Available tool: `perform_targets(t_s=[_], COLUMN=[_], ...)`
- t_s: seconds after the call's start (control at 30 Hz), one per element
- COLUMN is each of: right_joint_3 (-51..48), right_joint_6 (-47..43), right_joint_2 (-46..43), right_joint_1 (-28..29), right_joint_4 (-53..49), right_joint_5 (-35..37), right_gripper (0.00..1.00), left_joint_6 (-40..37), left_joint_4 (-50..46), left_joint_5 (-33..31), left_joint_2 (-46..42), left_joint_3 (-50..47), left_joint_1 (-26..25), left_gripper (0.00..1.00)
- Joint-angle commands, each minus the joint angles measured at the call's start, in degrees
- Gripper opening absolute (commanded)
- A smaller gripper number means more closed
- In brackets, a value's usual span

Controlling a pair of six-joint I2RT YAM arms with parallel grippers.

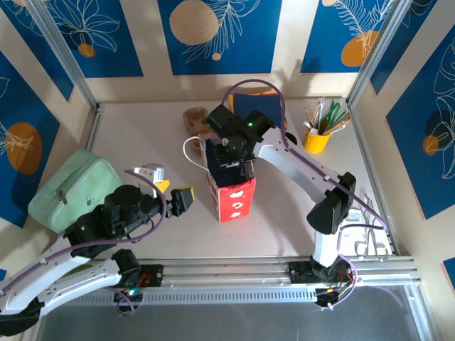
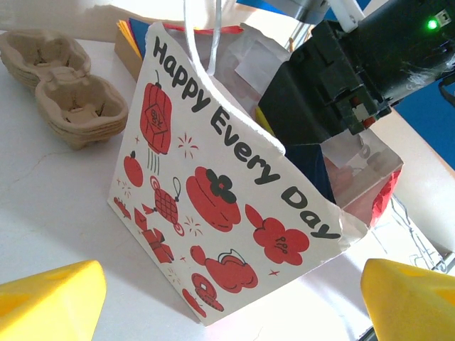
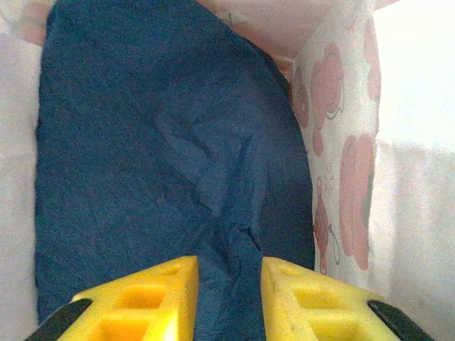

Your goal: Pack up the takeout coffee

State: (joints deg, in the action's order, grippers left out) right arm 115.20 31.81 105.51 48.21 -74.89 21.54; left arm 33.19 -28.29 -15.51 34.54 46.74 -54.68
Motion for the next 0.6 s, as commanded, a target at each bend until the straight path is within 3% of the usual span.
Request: perform_targets(t_s=[0.0, 0.27, 0.4, 0.57], right_joint_3=[2.02, 1.15, 0.64, -0.02], right_joint_6=[1.28, 0.48, -0.95, -1.84], right_joint_2=[-2.19, -6.30, -9.36, -13.59], right_joint_1=[0.39, 0.69, 0.44, 0.75], right_joint_4=[-1.64, 2.19, 4.62, 6.06], right_joint_5=[-1.31, -6.17, -12.35, -13.58], right_gripper=[0.31, 0.31, 0.35, 0.40], left_joint_6=[0.57, 0.29, 0.05, -0.50], left_joint_4=[1.36, 1.24, 0.87, 0.26], left_joint_5=[0.05, -0.23, -0.82, -1.90], left_joint_2=[-0.35, -0.35, -0.43, -0.10], left_joint_3=[-0.69, -0.51, -0.33, 0.40], left_joint_1=[-0.26, -0.26, -0.26, -0.26], left_gripper=[0.92, 0.92, 0.92, 0.93])
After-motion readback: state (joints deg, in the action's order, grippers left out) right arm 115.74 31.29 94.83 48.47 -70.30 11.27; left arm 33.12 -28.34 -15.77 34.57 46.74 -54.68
